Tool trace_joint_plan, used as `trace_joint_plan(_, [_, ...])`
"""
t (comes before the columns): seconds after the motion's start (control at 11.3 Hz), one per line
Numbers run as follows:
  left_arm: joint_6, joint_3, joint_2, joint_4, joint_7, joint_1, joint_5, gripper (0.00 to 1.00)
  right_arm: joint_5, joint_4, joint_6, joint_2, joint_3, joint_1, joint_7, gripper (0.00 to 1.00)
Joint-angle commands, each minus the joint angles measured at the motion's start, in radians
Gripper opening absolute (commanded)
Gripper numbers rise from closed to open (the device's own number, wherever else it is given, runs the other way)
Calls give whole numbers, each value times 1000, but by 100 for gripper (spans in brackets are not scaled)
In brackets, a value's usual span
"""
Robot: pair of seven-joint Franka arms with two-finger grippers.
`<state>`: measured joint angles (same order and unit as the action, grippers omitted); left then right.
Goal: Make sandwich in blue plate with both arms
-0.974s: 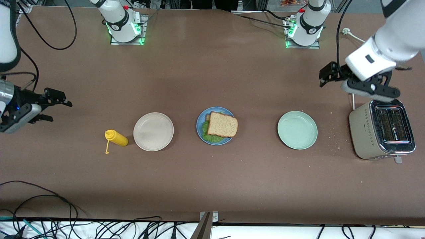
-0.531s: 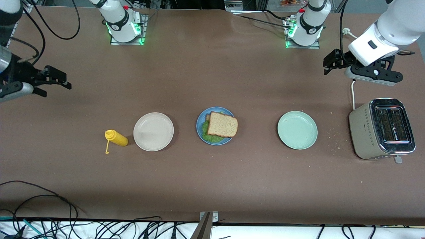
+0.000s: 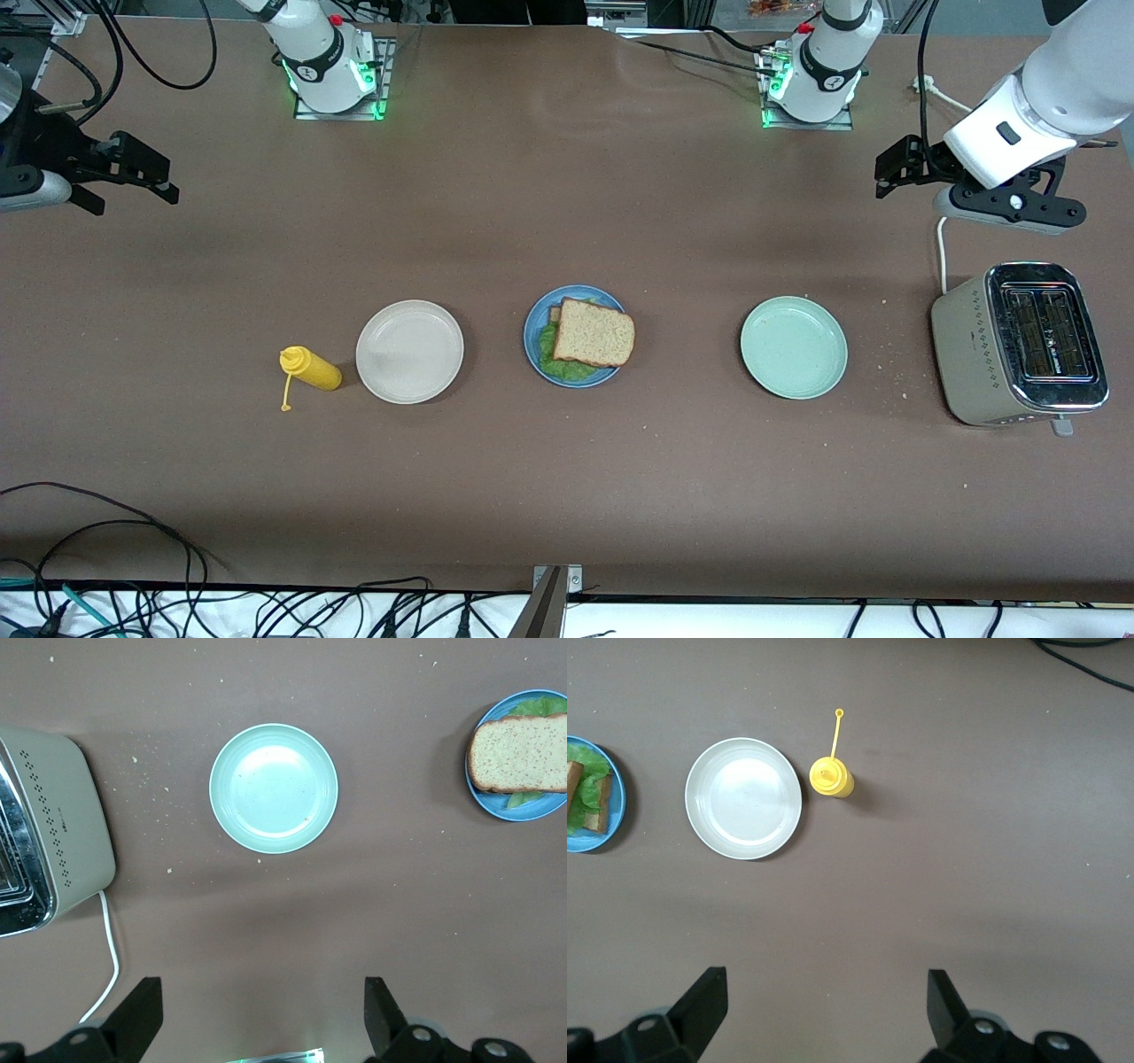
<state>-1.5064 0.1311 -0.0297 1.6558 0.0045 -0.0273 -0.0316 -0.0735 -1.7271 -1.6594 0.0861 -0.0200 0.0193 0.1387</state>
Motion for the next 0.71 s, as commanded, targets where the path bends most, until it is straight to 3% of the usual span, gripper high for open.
trace_joint_plan(0.0, [20, 2, 7, -31, -9, 1, 29, 100, 58, 23, -11, -14, -6, 4, -20, 100])
trace_joint_plan(0.62, [18, 4, 13, -50, -9, -2, 33, 100, 70, 41, -19, -25, -8, 4, -16, 100])
